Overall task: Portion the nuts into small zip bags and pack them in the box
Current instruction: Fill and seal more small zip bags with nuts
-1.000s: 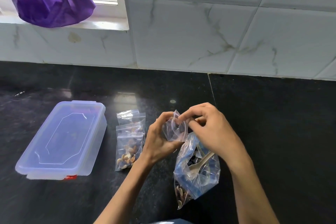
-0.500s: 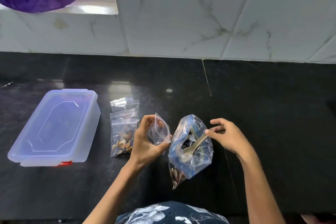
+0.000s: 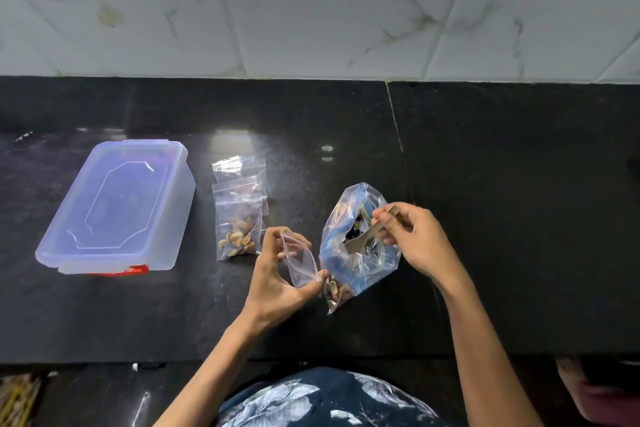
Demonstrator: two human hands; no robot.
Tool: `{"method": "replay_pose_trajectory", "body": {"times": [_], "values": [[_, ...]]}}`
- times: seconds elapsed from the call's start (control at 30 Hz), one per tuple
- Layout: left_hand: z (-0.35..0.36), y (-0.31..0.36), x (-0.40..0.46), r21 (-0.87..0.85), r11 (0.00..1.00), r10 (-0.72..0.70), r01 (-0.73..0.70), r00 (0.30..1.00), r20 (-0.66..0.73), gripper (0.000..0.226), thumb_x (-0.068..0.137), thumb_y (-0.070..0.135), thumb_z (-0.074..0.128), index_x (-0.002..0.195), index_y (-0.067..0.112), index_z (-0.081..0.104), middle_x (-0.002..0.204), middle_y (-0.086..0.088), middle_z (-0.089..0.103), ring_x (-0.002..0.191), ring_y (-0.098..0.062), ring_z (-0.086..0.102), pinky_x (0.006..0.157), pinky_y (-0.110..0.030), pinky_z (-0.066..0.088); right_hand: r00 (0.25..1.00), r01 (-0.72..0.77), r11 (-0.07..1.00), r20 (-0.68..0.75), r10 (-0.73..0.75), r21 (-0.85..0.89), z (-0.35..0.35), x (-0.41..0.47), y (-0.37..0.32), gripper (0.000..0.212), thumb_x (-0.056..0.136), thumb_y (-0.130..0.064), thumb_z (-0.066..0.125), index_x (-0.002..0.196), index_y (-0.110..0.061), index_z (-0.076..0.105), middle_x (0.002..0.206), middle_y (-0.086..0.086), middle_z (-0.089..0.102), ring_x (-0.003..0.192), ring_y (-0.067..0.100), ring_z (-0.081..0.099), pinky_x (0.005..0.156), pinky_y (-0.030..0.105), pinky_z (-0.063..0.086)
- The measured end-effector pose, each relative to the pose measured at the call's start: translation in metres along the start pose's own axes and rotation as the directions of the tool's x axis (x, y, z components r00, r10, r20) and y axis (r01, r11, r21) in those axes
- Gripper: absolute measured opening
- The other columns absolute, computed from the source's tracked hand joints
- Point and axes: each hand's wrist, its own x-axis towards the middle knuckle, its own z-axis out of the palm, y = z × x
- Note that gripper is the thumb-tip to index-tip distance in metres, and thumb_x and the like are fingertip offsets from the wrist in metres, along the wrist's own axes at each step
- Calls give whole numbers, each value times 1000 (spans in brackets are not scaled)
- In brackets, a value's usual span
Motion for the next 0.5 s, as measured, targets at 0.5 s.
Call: {"method": "replay_pose_trajectory", "body": {"times": [0.5], "values": [[18, -20, -36, 112, 984, -144, 137, 988, 58, 65, 55, 8, 87, 98, 23, 40, 97, 5, 58, 84, -6, 62, 75, -17, 51, 985, 43, 992, 172, -22, -121, 12, -3, 5, 19, 96, -33, 50, 102, -20, 64, 91, -8, 70, 85, 5, 68, 80, 32, 57]]}}
